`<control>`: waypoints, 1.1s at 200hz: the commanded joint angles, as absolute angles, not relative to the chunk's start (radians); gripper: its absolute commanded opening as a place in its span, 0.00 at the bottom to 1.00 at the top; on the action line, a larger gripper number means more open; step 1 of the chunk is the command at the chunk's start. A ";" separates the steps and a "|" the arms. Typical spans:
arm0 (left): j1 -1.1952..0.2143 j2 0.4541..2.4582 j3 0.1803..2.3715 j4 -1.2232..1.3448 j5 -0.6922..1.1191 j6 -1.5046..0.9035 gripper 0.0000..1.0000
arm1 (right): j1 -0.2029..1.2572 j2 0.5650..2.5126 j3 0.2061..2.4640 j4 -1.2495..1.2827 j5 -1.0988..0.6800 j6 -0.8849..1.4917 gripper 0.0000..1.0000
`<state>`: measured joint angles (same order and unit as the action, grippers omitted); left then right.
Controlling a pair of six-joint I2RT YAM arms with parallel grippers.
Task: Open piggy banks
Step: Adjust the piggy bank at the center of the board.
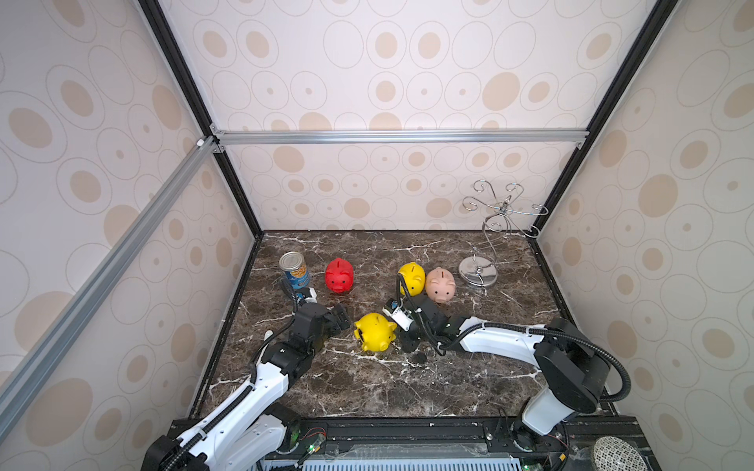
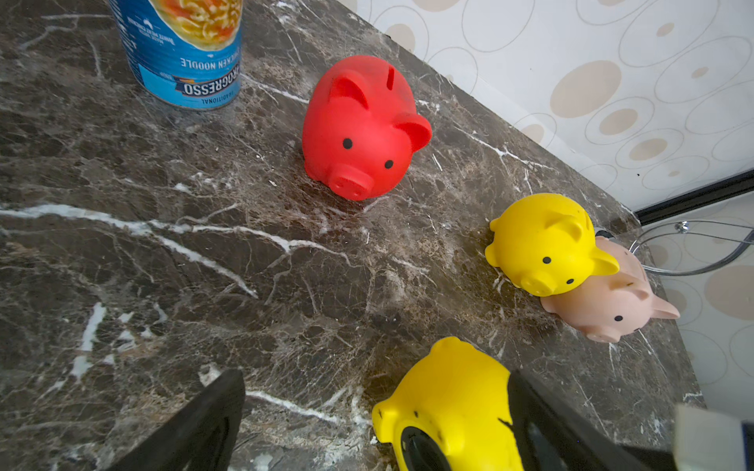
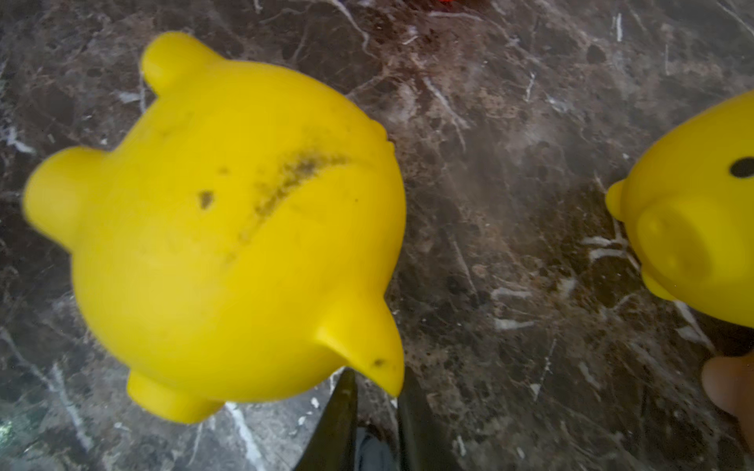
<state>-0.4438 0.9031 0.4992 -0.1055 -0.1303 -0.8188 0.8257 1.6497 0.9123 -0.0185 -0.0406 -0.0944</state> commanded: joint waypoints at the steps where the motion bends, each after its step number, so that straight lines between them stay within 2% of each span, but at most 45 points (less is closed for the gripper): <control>1: -0.439 0.894 0.500 -0.084 -0.111 -0.806 1.00 | 0.797 1.690 0.952 -0.017 -0.058 -0.091 0.24; 47: -0.439 0.909 0.510 -0.085 -0.095 -0.775 1.00 | 0.759 1.753 1.053 -0.057 -0.074 -0.103 0.30; 97: -0.440 1.000 0.527 -0.041 -0.015 -0.735 1.00 | 0.745 1.748 1.185 -0.196 -0.029 -0.141 0.46; 121: -0.440 1.038 0.533 0.008 0.029 -0.727 1.00 | 0.746 1.713 1.215 -0.260 0.021 -0.128 0.46; 156: -0.441 1.112 0.573 0.024 0.065 -0.697 1.00 | 0.745 1.591 1.139 -0.309 0.045 0.005 0.50; 206: -0.448 1.197 0.625 0.031 0.105 -0.671 1.00 | 0.766 1.449 0.898 -0.202 -0.119 0.284 0.50; 220: -0.458 1.210 0.634 0.031 0.111 -0.666 1.00 | 0.763 1.442 0.856 -0.154 -0.140 0.391 0.46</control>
